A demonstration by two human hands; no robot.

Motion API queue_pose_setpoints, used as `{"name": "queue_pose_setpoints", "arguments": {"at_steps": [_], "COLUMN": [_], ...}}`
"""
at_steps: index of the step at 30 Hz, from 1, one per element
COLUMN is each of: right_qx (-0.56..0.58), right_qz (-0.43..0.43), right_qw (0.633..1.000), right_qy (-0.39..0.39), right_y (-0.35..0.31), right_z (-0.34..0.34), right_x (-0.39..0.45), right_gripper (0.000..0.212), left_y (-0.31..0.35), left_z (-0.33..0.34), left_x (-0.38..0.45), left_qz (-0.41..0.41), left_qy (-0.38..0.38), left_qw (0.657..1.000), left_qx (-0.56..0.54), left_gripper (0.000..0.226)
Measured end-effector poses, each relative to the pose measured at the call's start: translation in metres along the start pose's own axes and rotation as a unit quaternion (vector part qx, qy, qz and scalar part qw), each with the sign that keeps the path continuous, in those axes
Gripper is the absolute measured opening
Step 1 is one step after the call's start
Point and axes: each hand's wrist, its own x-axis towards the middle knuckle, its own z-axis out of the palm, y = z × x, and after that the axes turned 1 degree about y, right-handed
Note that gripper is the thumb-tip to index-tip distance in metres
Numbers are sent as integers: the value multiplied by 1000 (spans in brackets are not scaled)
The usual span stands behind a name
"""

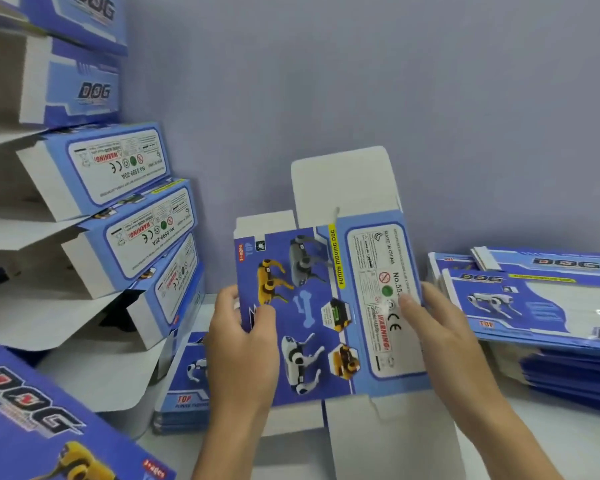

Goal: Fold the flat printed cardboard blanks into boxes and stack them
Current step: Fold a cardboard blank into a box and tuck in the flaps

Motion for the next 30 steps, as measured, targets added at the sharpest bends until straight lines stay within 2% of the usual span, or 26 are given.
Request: {"name": "queue_pose_setpoints", "arguments": {"at_steps": [2, 6, 8, 11, 13, 17, 20, 23, 24, 25, 26, 28, 30], "right_qx": [-14, 5, 23, 43, 41, 34, 51, 80, 89, 99, 108, 124, 142], "right_qz": [-5, -2, 2, 4, 1, 36, 99, 96, 94, 86, 100, 123, 114], "right_qw": [1000, 1000, 999, 998, 998, 997, 991, 985, 983, 983, 980, 974, 974], "right_qy": [-6, -23, -34, -45, -50, -58, -71, -121, -131, -130, -131, -142, -138], "right_y": [3, 1, 1, 1, 3, 1, -6, -9, -13, -14, -20, -23, -14], "right_z": [5, 12, 12, 14, 13, 16, 24, 26, 25, 28, 30, 23, 9], "right_x": [-1, -5, -5, -6, -6, 2, 6, 5, 3, 7, 10, 10, 5], "right_gripper": [26, 36, 39, 40, 44, 37, 16, 18, 20, 34, 58, 84, 72], "left_y": [-2, -6, -6, -4, -3, -2, 1, 7, 8, 10, 12, 16, 21], "left_z": [0, 1, 1, 3, 3, 5, 13, 23, 26, 28, 31, 34, 32], "left_x": [-1, 0, 0, -2, -3, -5, -10, -15, -17, -18, -20, -22, -22], "left_qz": [-25, -6, 6, 11, 13, 7, -9, -15, -18, -21, -20, -27, -67], "left_qy": [-11, -45, -67, -88, -87, -102, -137, -178, -189, -199, -207, -216, -210], "left_qw": [999, 999, 997, 996, 996, 995, 990, 983, 980, 978, 975, 972, 969], "left_qx": [-15, -28, -22, -5, 10, 7, -14, -40, -51, -64, -75, -87, -110], "left_gripper": [10, 15, 34, 79, 90, 83, 78, 81, 83, 84, 85, 81, 67]}}
